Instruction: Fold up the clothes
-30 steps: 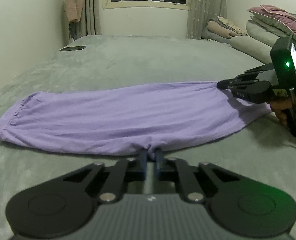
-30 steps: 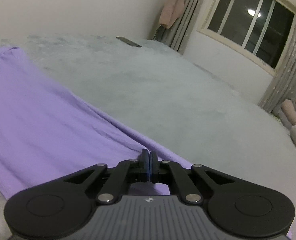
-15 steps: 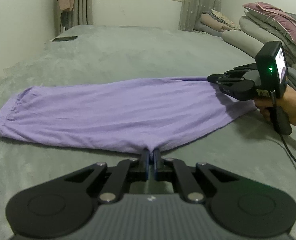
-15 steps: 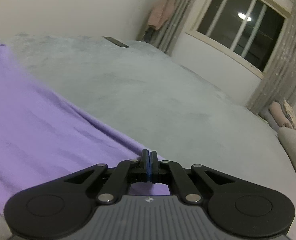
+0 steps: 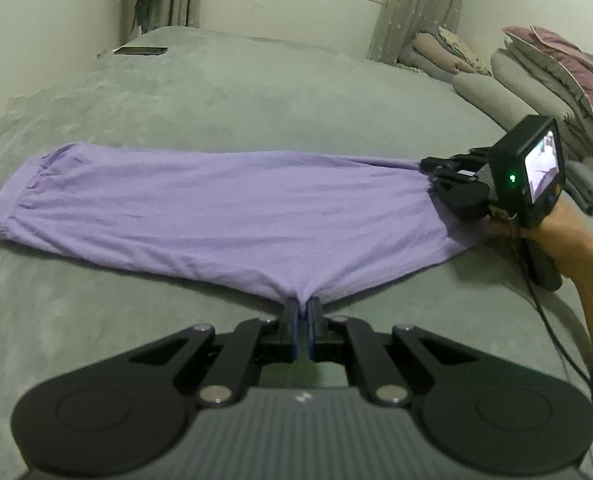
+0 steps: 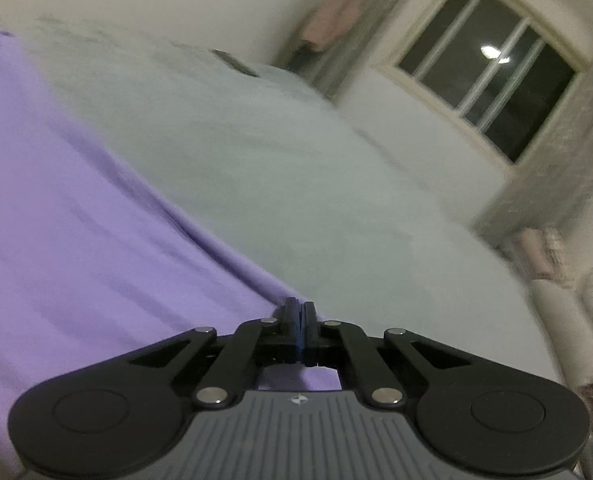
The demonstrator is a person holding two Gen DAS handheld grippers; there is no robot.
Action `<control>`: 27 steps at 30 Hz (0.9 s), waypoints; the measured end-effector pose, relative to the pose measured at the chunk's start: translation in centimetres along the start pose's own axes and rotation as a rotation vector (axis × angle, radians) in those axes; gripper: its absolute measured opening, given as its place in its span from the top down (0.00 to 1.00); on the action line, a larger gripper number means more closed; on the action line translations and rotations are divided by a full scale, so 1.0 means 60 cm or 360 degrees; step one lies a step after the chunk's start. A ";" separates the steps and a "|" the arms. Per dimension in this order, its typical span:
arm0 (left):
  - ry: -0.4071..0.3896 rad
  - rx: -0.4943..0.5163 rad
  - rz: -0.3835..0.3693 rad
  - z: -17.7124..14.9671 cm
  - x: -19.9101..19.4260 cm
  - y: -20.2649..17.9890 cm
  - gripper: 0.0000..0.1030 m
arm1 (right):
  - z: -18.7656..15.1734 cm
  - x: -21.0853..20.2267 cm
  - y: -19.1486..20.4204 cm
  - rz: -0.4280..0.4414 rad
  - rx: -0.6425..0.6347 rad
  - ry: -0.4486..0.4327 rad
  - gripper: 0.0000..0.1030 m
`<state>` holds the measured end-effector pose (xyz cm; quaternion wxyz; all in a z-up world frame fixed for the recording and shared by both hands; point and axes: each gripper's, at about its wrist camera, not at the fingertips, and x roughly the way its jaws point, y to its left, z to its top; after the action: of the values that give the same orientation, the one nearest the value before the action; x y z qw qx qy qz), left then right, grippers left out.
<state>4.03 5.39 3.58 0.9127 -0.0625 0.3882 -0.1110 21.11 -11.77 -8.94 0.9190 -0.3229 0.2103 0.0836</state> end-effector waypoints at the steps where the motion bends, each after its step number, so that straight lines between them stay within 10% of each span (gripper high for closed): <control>1: 0.0009 -0.0026 -0.0010 0.000 -0.001 0.002 0.97 | -0.001 -0.001 -0.009 -0.0024 0.0048 -0.0011 1.00; 6: 0.0077 -0.0129 -0.0081 0.001 0.003 0.015 0.95 | -0.003 -0.013 -0.056 -0.0038 0.0297 -0.0057 0.99; 13: 0.0056 -0.0151 -0.0054 0.005 -0.002 0.023 0.82 | -0.065 -0.054 -0.171 -0.0006 0.0990 0.0092 0.64; 22: -0.0005 -0.0188 0.0010 0.016 -0.010 0.034 0.66 | -0.269 -0.118 -0.337 -0.0109 0.1860 0.0257 0.65; 27: -0.0006 -0.0210 0.0055 0.020 0.000 0.044 0.65 | -0.308 -0.144 -0.367 -0.0361 0.1920 0.0288 0.62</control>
<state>5.34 7.96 3.88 0.9092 -0.1160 0.3938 -0.0692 13.60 -40.69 -5.85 0.9213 0.2274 0.2618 -0.1759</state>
